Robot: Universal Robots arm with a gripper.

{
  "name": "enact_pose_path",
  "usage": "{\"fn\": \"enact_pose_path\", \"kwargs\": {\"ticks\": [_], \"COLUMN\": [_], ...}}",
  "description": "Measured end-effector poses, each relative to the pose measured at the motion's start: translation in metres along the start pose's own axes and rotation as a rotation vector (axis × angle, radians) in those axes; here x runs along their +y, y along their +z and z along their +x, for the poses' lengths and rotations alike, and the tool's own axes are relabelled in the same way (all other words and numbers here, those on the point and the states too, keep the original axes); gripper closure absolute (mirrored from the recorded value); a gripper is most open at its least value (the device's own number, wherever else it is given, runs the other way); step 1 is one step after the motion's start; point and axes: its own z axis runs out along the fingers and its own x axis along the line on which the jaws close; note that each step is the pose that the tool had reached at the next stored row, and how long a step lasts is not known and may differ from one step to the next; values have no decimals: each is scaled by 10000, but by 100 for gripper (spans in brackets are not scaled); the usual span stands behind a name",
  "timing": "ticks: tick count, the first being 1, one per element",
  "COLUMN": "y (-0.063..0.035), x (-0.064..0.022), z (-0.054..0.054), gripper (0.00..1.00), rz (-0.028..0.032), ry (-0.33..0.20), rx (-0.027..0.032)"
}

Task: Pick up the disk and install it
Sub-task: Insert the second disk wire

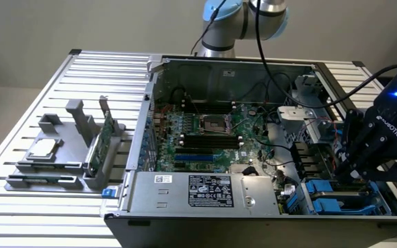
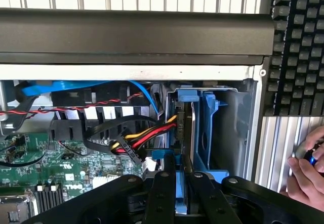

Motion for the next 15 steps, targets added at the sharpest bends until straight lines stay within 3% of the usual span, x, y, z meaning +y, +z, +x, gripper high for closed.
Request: {"fn": "enact_pose_path", "kwargs": {"ticks": [15], "y": [27], "x": [16], "z": [-12], "gripper": [84], "rz": [-29], "ry": [-94], "rx": [153]}}
